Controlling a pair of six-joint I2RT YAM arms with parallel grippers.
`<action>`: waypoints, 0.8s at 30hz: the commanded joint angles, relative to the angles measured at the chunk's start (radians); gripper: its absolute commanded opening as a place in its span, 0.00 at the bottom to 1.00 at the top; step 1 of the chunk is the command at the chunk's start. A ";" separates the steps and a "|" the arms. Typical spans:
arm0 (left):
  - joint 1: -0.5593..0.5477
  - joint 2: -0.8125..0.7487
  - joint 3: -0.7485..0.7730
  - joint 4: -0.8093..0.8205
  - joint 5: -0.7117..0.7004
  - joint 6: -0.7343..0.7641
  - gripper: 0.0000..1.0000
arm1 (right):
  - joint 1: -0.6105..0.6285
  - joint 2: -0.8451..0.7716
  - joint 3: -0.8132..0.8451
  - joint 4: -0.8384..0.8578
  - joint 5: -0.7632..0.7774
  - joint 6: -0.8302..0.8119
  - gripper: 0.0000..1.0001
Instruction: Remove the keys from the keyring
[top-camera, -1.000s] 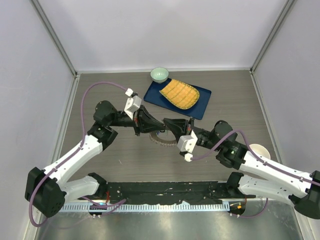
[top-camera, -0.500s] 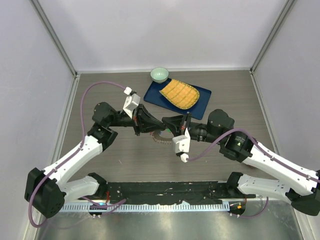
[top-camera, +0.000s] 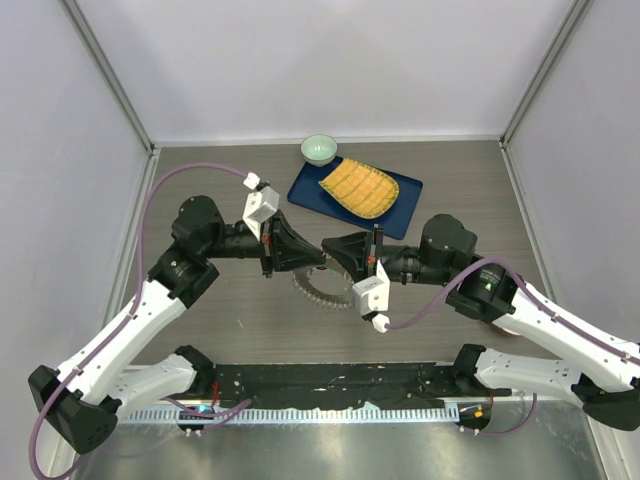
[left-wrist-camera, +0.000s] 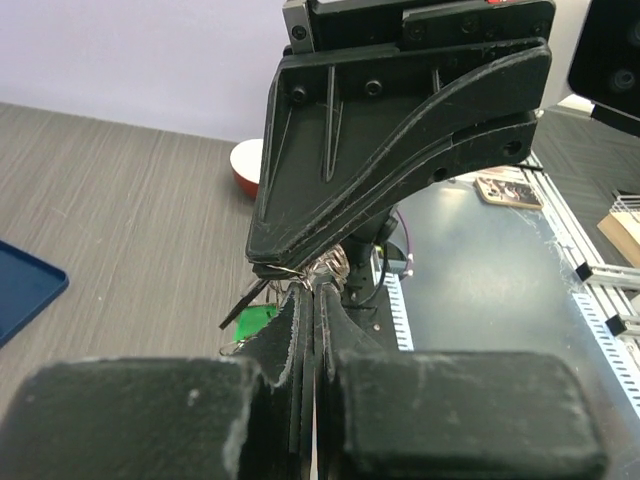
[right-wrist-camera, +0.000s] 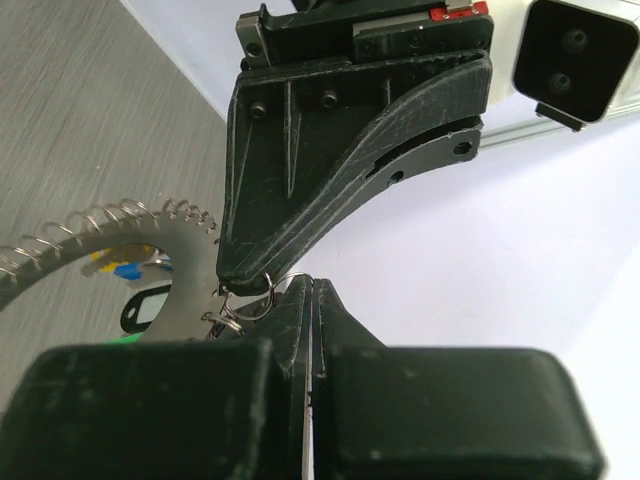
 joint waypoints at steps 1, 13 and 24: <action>-0.027 -0.004 0.049 -0.203 0.080 0.072 0.00 | -0.013 0.008 0.053 0.038 0.059 -0.011 0.01; -0.025 0.014 -0.039 0.133 0.191 -0.120 0.00 | -0.010 0.060 -0.064 0.327 0.087 -0.003 0.01; 0.007 0.011 0.047 -0.183 0.053 0.125 0.00 | -0.011 0.085 -0.145 0.598 0.321 0.437 0.01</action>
